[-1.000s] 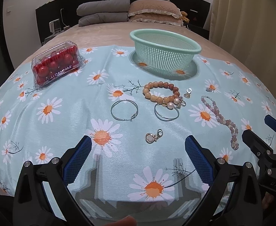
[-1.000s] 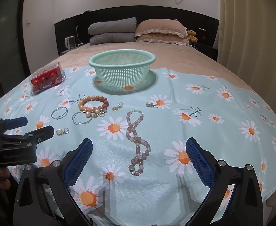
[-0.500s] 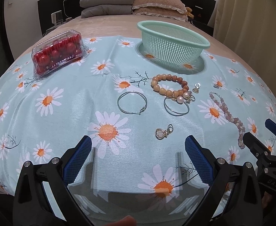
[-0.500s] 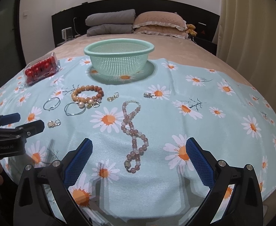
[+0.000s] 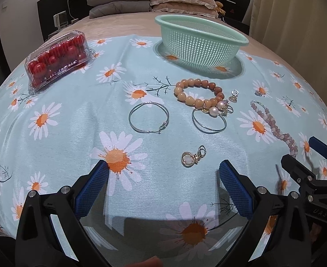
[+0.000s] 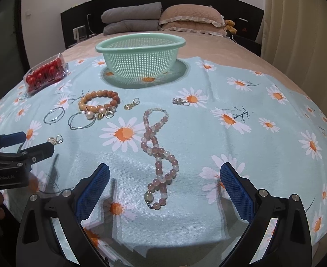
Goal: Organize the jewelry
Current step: 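Move both tools forward toward the scattered jewelry, then grasp the gold pendant charm with the left tool while the right tool grasps the pink bead necklace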
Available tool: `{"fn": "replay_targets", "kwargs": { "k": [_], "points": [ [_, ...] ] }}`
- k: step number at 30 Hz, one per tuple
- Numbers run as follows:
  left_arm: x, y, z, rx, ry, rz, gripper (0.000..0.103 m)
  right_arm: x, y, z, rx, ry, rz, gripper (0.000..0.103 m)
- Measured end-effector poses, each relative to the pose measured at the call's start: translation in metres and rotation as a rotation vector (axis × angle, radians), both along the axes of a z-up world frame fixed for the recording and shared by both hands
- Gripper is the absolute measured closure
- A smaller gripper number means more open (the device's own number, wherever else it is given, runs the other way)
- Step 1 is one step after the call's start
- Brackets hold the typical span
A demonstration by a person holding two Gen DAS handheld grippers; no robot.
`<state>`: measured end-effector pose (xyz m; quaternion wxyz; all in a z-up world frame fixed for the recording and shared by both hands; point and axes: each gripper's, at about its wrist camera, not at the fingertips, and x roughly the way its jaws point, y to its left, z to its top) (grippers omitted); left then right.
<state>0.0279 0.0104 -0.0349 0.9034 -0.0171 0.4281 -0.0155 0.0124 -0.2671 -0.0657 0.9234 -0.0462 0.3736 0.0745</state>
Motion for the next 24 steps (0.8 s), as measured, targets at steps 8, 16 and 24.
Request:
{"fn": "replay_targets", "kwargs": {
  "k": [8, 16, 24],
  "points": [
    [0.009, -0.009, -0.005, 0.046, -0.024, -0.021, 0.006, 0.013, -0.003, -0.011, 0.026, 0.029, -0.009, 0.008],
    [0.016, -0.012, -0.015, 0.061, -0.003, -0.047, 0.005, 0.016, -0.003, -0.021, 0.025, 0.026, 0.003, 0.006],
    [0.015, -0.011, -0.016, 0.046, -0.007, -0.035, 0.005, 0.012, -0.003, -0.022, 0.014, 0.003, 0.019, 0.008]
  ]
}}
